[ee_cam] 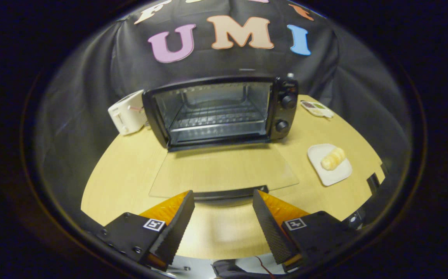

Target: Open the toaster oven, put the food inside, and close the toaster oven door.

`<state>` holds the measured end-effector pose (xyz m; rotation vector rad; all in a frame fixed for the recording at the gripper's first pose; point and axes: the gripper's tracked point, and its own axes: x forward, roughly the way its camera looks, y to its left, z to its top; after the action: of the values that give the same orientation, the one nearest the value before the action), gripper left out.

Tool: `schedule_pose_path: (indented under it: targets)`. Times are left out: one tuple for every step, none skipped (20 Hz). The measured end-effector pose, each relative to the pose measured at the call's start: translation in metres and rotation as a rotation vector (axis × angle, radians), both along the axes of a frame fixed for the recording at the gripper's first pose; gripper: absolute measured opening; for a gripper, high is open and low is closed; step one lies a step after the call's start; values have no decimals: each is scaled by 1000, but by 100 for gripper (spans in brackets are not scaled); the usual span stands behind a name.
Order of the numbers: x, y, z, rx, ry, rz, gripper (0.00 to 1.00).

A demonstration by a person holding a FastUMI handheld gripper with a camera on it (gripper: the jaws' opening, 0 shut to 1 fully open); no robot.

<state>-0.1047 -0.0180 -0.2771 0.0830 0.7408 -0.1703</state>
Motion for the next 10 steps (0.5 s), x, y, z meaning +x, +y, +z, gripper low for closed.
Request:
schedule_pose_path:
  targets:
    - [8,-13,9,-13,-22,-35,96]
    - [16,-27,16,-26,-42,-71,96]
    - [23,-44,23,-42,-59,-113,96]
    - [30,-62,26,-56,-68,-157,95]
    - [37,-80,28,-64,-76,-204,96]
    - [43,-101,30,-68,-81,-260,95]
    - [46,-118,30,-70,-84,-311,96]
    - [47,-139,29,-74,-86,-373,96]
    - [48,-160,29,-82,-85,-442,96]
    - [47,-183,24,-90,-75,-510,96]
